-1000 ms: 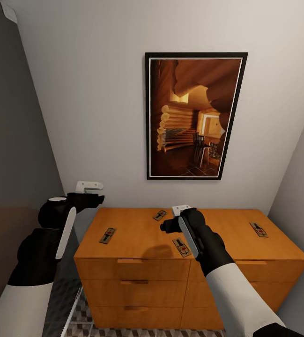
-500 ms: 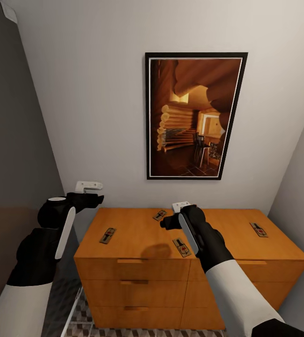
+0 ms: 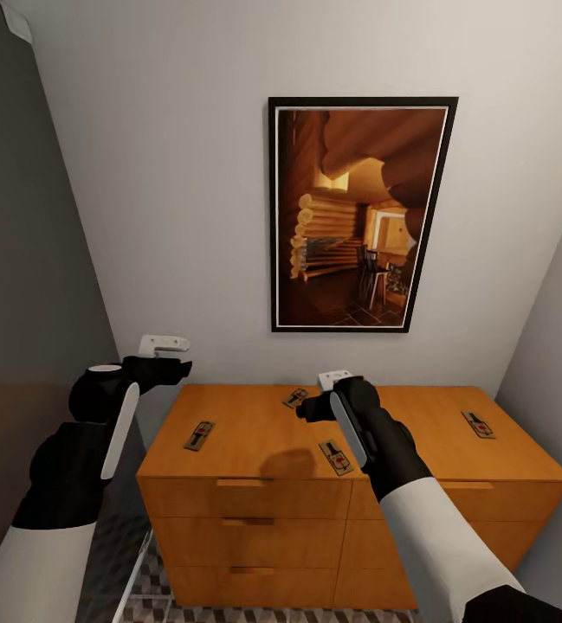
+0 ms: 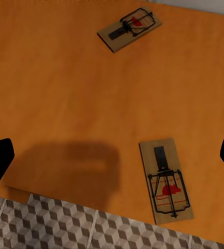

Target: Take the four mousetraps from the cabinet in the bathroom and place them on the bathroom floor. Make sure all four end up on the same floor surface, and ensure that at least two of them are either under or directly next to the same bathroom sink.

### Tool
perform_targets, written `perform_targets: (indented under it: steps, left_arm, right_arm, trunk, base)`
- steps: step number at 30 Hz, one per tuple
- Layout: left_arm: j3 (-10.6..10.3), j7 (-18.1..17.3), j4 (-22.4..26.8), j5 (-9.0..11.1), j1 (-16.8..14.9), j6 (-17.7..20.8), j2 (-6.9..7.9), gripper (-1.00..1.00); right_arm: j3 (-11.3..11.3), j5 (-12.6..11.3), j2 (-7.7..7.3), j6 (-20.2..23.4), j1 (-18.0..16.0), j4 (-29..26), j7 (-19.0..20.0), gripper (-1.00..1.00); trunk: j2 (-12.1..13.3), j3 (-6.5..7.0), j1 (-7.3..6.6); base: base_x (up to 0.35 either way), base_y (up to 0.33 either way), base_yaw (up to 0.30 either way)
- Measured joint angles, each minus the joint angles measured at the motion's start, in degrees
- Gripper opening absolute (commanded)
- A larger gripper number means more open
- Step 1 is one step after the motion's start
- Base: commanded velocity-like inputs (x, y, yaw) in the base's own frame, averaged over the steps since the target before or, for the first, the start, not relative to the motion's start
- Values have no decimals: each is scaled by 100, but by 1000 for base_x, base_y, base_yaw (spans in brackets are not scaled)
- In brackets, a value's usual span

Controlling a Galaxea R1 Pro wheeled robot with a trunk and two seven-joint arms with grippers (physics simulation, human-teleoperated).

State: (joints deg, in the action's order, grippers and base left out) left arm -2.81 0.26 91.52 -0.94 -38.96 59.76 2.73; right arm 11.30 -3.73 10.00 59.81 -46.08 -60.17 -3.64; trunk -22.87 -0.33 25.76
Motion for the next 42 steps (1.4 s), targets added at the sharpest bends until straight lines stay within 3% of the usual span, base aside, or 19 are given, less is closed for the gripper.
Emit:
perform_targets:
  steps: [16, 42]
  left_arm:
    - [-3, 0, -115, -17, 10, 0, -38, 100]
    - [24, 3, -1403, -18, -16, 1, -38, 100]
  right_arm:
    - [4, 0, 0, 0, -35, -4, -2, 100]
    - [111, -82, 0, 0, -31, -672, -33, 100]
  trunk:
    - [0, 0, 0]
    - [0, 0, 0]
  base:
    - [0, 0, 0]
    - [0, 0, 0]
